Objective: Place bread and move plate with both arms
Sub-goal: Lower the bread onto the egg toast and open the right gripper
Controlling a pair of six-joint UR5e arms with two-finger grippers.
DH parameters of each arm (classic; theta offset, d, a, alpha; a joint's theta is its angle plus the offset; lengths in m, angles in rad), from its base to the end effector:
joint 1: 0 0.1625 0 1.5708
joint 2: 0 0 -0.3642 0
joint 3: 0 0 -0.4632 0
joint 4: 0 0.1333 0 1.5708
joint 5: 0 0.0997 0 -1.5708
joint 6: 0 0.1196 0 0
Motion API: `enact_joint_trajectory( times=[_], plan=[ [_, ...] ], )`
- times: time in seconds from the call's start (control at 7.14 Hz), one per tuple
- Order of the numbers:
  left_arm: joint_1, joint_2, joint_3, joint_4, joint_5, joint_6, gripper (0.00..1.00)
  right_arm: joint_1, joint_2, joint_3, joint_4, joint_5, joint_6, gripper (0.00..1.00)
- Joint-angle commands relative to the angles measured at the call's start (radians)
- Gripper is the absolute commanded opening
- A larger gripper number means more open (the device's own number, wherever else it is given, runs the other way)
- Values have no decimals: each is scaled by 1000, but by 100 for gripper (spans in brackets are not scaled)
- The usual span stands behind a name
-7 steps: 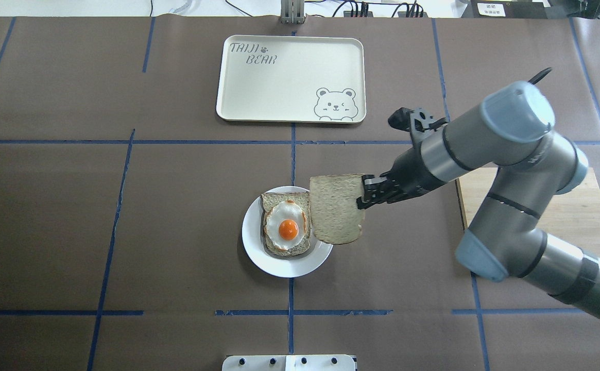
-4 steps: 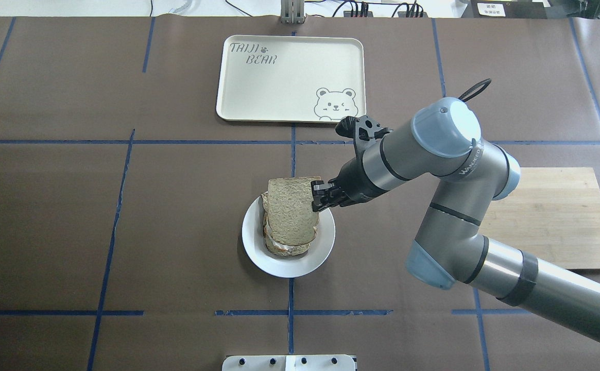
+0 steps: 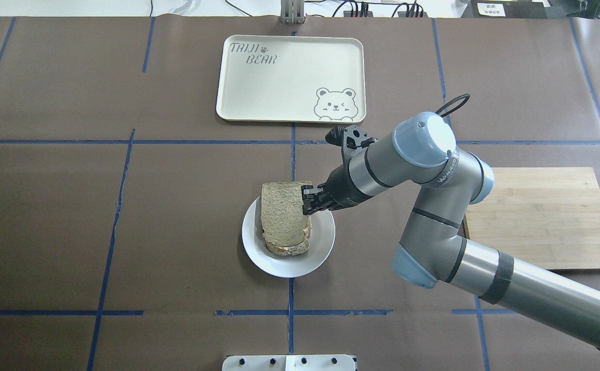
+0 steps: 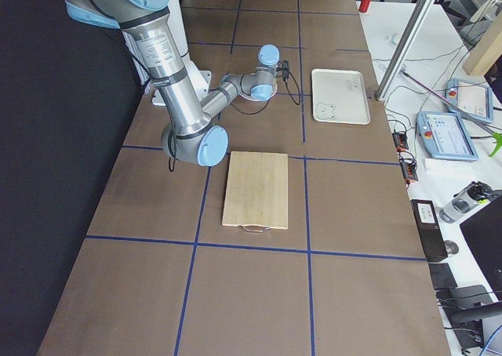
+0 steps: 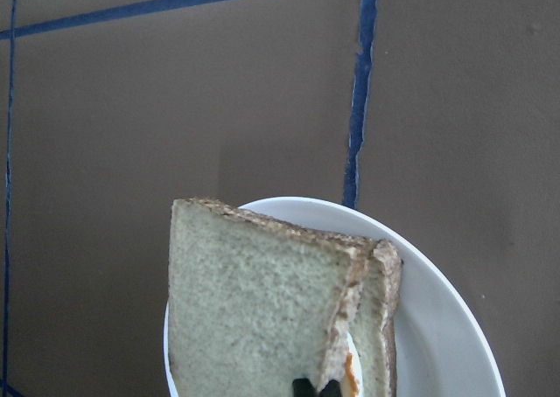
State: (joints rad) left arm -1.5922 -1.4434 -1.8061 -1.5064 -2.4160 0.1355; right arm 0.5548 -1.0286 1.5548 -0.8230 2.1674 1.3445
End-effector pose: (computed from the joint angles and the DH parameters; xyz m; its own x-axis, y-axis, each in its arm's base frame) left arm -0.0549 -0.5162 0.5488 0.6609 0.1531 -0.7347 -0.0685 0.9872 0.1441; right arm -0.5706 -0.4314 0.1754 0.2376 -0.0711 0.9688 0.0762 0.9956 0.0544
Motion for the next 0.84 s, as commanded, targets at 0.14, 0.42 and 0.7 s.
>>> enact_joint_trajectory(
  times=[0.14,0.42,0.7],
  plan=[
    [0,0,-3,0,0,-1,100,-13,-30,-4,71,11,-11,0],
    [0,1,-4,0,0,1,100,-19,-25,-15,73,6,-31,0],
    [0,1,-12,2,2,-1,100,-19,-24,-30,74,0,-59,0]
  ],
)
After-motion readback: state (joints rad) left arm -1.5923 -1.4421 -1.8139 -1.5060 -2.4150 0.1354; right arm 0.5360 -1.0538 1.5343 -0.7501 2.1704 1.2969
